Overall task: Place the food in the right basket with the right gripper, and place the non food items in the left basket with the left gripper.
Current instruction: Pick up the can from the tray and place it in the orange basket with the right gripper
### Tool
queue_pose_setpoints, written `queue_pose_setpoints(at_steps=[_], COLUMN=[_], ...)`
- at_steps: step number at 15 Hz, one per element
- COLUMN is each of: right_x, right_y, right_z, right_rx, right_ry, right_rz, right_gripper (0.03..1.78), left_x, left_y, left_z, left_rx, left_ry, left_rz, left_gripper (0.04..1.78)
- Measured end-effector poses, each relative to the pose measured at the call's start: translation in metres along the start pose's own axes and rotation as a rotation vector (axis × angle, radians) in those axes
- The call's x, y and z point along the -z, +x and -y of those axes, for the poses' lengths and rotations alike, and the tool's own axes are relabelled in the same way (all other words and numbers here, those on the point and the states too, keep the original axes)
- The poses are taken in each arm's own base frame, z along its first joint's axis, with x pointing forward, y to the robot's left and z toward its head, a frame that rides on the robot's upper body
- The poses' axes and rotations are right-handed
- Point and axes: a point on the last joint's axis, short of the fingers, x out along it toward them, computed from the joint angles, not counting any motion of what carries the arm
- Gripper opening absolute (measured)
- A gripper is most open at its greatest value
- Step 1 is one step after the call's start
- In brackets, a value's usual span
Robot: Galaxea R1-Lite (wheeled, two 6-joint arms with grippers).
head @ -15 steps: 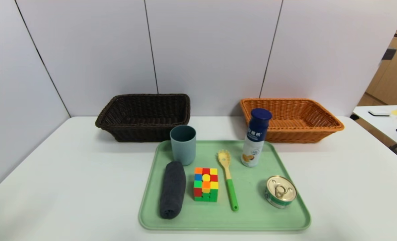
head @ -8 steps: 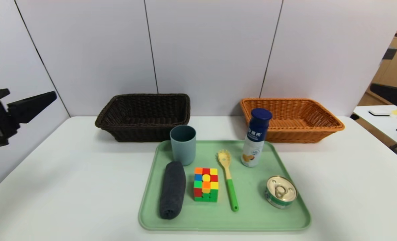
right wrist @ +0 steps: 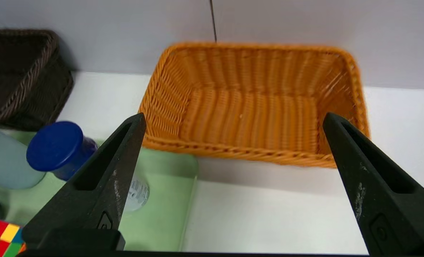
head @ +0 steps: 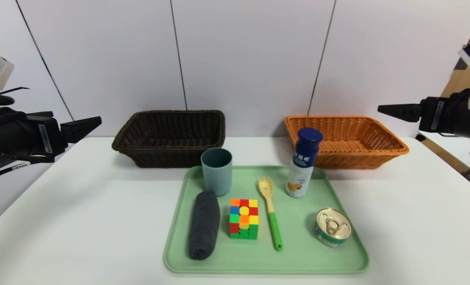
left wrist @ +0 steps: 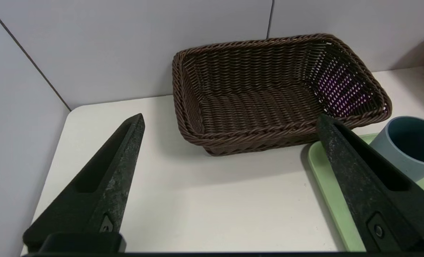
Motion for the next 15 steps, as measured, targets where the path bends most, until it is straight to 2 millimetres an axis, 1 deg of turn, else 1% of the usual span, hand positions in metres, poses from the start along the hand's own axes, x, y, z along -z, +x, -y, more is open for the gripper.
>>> queue_pose_setpoints(at_steps=[3,5,7,9,11,15], right_x=[-0.004,-0.004,0.004,0.012,0.021,0.042], right_y=[0.005,0.000,-0.007,-0.013,-0.012,-0.004], right_z=[-0.015,-0.031,-0.051,-0.068,-0.077,-0.084], right_rx=[-0.049,-0.093,-0.154,-0.219,-0.263,-0.283], right_ry=[0.038,0.062,0.045,-0.034,-0.114,-0.154], right_rz=[-0.183,-0.333,-0.496,-0.604,-0.650,-0.737], right_gripper=[1.71,1.71,1.71,1.71,1.71,1.71], left_x=[0.001,0.002,0.002,0.004,0.004,0.005], left_y=[0.004,0.006,0.006,0.006,0.006,0.005], left_z=[0.000,-0.001,-0.001,-0.001,0.000,0.000], left_rx=[0.001,0.001,0.001,0.001,0.001,0.000], left_ry=[0.007,0.015,0.015,0.013,0.012,0.007], left_rz=[-0.008,-0.013,-0.016,-0.020,-0.022,-0.022], left_gripper=[1.69,1.69,1.69,1.69,1.69,1.69])
